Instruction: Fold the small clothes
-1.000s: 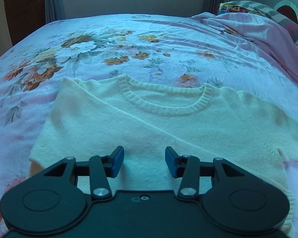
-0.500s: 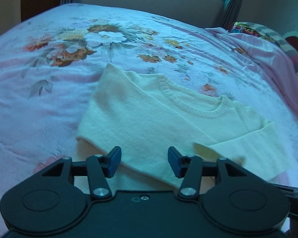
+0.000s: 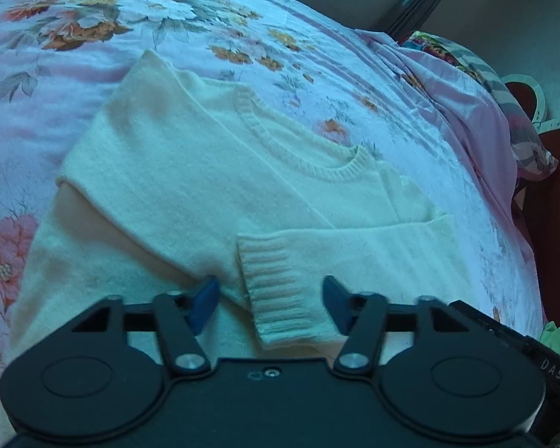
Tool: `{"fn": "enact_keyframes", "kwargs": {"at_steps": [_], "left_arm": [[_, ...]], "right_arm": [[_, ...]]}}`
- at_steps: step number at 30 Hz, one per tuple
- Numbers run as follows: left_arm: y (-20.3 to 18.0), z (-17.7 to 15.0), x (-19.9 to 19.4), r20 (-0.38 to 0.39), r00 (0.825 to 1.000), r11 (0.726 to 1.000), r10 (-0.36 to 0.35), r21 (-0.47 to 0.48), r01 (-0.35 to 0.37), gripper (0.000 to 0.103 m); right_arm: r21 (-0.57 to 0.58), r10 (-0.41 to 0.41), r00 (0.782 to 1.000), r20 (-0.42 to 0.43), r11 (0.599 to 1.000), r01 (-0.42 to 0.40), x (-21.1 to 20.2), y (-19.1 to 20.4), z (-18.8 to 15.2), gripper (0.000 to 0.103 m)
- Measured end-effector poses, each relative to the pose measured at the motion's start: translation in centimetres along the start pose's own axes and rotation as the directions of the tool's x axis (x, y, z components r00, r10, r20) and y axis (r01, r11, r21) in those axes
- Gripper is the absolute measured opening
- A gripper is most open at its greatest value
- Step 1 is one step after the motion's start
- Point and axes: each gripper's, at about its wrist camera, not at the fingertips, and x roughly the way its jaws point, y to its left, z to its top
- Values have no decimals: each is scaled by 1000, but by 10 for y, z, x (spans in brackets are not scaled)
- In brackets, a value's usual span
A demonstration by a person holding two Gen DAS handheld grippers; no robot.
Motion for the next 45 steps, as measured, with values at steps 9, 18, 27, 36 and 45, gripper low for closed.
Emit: {"fn": "enact_keyframes", "kwargs": {"at_steps": [9,18,27,36,45], "left_arm": [[-28,3,-26,172,975,977,139,135,-163,43],[-23,9,26,66,991,976,114,180,-124,22],[-27,15,-35,233,972,991,-20,136,-13,5],[37,-1,-74,215,974,997,72,1,-74,5],[64,-2,-54,165,981,993,104,-80,-92,5]], "right_arm": [[57,-20,999,38,998,18,-16,-24,-2,65],[87,-39,999,34,996,36,-14,-31,-4,65],[114,-133,985,108,986,121,-25,-46,7,65],[88,-137,984,117,988,128,-11,-36,24,65],[-5,-157,985,73,987,158,39,-10,33,65]]}}
